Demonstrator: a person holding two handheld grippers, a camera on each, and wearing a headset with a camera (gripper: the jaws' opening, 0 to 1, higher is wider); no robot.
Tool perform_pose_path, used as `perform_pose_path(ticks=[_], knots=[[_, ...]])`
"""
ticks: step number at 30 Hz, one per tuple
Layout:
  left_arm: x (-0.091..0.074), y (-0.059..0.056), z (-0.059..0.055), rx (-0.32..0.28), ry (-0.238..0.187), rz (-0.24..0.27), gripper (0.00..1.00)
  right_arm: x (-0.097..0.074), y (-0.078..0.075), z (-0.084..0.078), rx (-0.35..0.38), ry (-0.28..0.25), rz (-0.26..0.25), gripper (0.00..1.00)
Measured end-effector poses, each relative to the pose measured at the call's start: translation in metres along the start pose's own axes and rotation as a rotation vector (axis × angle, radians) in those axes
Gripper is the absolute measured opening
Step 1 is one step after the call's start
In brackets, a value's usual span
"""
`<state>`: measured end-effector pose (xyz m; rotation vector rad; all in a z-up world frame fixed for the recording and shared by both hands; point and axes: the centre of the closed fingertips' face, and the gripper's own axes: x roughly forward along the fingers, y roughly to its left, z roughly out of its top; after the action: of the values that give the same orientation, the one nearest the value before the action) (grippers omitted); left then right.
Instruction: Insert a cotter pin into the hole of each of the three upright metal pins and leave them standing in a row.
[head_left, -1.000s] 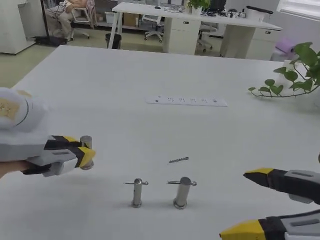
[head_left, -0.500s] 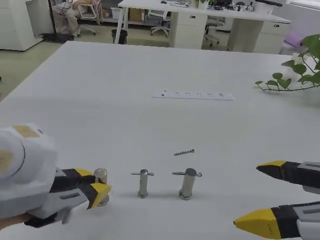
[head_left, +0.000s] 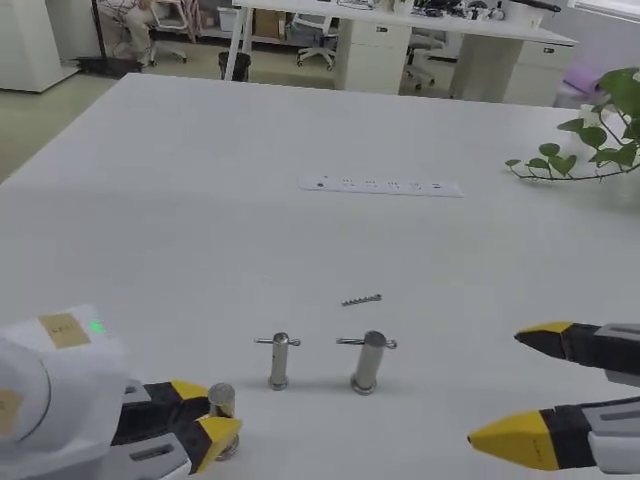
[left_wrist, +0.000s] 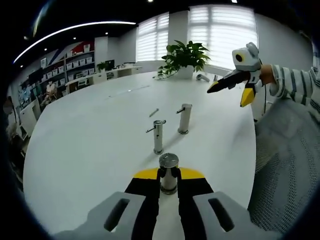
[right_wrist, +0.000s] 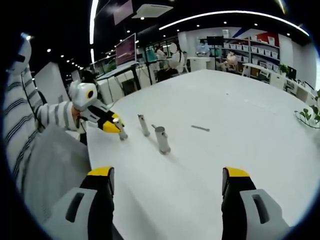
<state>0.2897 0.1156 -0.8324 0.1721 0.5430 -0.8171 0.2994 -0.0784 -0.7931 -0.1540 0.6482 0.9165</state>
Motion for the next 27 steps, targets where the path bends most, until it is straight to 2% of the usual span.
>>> perform_pose_path(ticks=[8,10,15,18,20,22,25,27], knots=[[0.0,0.001,0.0,0.015,-0.026,0.002,0.11,0.002,-0.004,0.006,-0.018,0.019,-0.001,0.89],[-0.001,0.0,0.0,0.035,-0.037,0.001,0.11,0.003,-0.005,0.009,-0.033,0.023,0.004,0.89],[-0.002,0.0,0.0,0.027,-0.053,-0.006,0.12,0.008,-0.01,0.02,-0.097,0.059,0.013,0.86],[-0.005,0.001,0.005,0.016,-0.092,-0.022,0.12,0.009,-0.015,0.027,-0.143,0.084,0.021,0.84],[-0.008,0.0,0.01,0.002,-0.125,-0.034,0.13,0.008,-0.026,0.035,-0.209,0.108,-0.008,0.81],[-0.01,0.001,0.01,-0.007,-0.129,-0.04,0.19,0.01,-0.031,0.047,-0.218,0.104,-0.006,0.79],[-0.012,0.0,0.007,0.015,-0.123,-0.053,0.3,0.013,-0.038,0.062,-0.256,0.105,-0.003,0.79],[-0.014,0.001,0.005,0.009,-0.121,-0.067,0.33,0.016,-0.043,0.066,-0.277,0.13,0.005,0.78]])
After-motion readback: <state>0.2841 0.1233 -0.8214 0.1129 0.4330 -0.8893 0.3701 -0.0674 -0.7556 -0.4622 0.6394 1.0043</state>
